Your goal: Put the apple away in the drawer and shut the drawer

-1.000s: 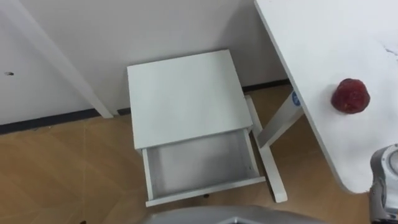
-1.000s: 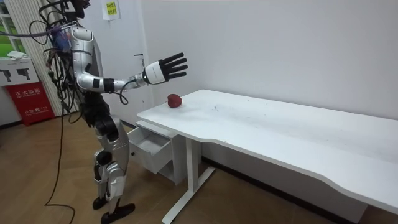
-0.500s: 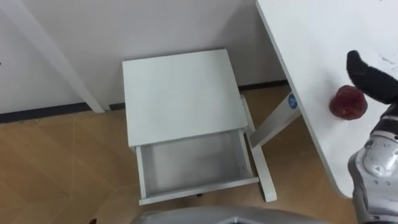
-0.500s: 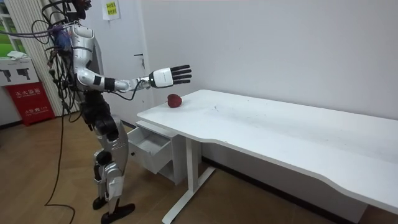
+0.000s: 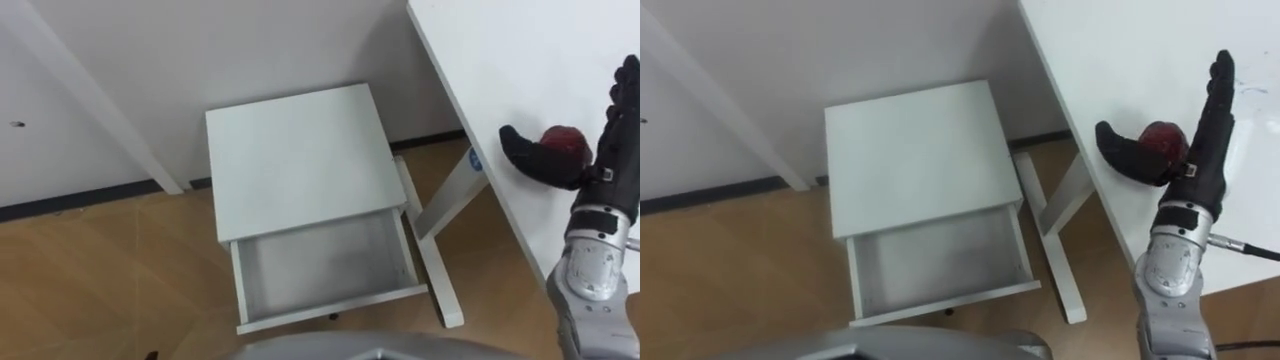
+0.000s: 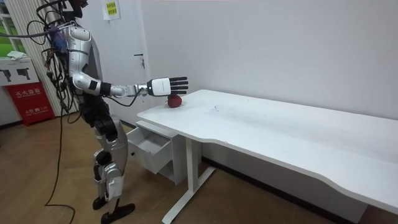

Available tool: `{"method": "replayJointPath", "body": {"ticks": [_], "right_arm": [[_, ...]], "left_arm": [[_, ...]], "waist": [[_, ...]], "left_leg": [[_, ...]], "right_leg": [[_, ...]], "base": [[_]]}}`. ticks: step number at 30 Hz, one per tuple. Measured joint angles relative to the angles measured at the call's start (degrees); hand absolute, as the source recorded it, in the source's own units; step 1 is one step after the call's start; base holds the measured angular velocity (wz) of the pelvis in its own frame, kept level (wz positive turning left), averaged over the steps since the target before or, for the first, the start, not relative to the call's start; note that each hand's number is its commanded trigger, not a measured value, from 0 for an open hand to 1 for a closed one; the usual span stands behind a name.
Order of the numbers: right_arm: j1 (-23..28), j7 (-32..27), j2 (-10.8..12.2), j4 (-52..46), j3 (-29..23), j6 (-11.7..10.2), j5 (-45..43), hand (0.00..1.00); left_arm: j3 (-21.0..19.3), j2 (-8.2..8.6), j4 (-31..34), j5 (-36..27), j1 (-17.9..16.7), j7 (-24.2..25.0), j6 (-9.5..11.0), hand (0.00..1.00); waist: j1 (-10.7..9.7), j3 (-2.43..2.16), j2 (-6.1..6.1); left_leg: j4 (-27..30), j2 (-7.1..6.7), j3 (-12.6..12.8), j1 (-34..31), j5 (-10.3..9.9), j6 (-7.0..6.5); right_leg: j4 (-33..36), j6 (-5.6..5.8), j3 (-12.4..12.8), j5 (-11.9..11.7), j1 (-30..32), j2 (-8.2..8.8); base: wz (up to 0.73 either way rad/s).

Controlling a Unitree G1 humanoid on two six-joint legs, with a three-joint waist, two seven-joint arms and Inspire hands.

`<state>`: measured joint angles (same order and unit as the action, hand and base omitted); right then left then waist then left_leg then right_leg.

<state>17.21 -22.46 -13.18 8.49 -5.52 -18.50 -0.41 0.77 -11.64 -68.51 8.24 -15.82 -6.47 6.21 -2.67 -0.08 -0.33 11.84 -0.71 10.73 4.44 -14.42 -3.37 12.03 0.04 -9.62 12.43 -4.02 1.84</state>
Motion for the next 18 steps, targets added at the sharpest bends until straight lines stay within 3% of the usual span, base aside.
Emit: {"method": "replayJointPath", "body": {"ticks": [6, 18], "right_arm": [[2.03, 0.41, 0.04, 0.11, 0.0, 0.72, 0.09, 0.0], [2.27, 2.6, 2.06, 1.04, -0.19, 0.78, 0.06, 0.0]], "left_arm": [[-0.05, 0.0, -0.04, 0.24, -0.08, -0.17, -0.07, 0.0], [-0.23, 0.0, -0.05, 0.23, -0.13, -0.43, 0.36, 0.0]], "waist": [[0.0, -0.08, -0.16], [-0.21, -0.18, 0.76]], "left_leg": [[-0.08, 0.0, 0.01, -0.09, 0.0, -0.01], [-0.11, 0.0, 0.02, -0.11, 0.0, -0.01]], "right_leg": [[-0.07, 0.0, 0.0, -0.01, 0.04, -0.02], [-0.25, 0.0, 0.09, -0.02, 0.0, -0.04]], "base": [[0.0], [0.0]]}}
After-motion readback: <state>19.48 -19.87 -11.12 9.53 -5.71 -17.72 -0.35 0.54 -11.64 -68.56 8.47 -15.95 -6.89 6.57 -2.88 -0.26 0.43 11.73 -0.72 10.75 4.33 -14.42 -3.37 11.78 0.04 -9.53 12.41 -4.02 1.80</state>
